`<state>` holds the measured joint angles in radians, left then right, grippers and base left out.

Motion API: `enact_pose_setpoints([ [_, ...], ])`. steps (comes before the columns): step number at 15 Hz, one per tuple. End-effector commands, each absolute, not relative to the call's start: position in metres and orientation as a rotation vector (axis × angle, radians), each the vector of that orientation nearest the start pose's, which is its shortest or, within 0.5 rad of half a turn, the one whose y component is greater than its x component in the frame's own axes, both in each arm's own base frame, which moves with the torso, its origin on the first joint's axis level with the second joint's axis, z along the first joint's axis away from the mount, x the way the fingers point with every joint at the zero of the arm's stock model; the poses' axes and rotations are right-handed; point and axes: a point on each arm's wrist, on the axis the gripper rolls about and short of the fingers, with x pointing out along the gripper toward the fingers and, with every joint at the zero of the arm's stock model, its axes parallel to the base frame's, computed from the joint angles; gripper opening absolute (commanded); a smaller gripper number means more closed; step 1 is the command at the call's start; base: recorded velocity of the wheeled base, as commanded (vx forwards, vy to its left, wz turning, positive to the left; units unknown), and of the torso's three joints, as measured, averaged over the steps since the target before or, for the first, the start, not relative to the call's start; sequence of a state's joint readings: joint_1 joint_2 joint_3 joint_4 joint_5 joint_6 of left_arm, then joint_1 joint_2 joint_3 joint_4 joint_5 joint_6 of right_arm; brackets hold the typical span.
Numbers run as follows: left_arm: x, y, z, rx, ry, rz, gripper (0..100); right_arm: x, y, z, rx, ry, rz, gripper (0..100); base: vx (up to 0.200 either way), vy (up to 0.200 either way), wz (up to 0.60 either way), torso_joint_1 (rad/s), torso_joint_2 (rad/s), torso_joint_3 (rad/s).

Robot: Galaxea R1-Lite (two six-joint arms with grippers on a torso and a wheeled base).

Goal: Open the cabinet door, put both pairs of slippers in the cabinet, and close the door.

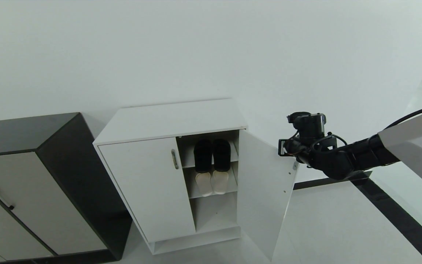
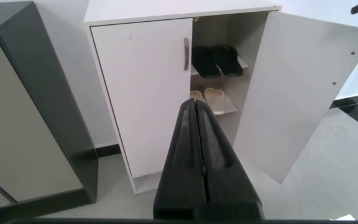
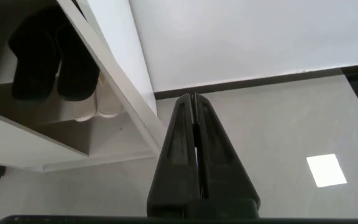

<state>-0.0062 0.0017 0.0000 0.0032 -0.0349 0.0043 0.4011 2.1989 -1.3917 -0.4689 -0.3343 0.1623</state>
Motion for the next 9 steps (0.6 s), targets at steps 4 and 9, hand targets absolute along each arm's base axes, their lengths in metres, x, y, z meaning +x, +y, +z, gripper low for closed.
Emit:
enact_pose_setpoints([
  [4,-0.0226,-0.0007,0.0752,0.005,0.006,-0.041,0,0.4218,0.1667,0.1185,0.029,0.35,0.029,0,0.0,0.0,0.0,0.0,0.0,0.0],
  [9,-0.0226,-0.0007,0.0752,0.005,0.006,-0.041,0,0.4207,0.167,0.1186,0.027,0.353,0.029,0,0.0,0.0,0.0,0.0,0.0,0.0],
])
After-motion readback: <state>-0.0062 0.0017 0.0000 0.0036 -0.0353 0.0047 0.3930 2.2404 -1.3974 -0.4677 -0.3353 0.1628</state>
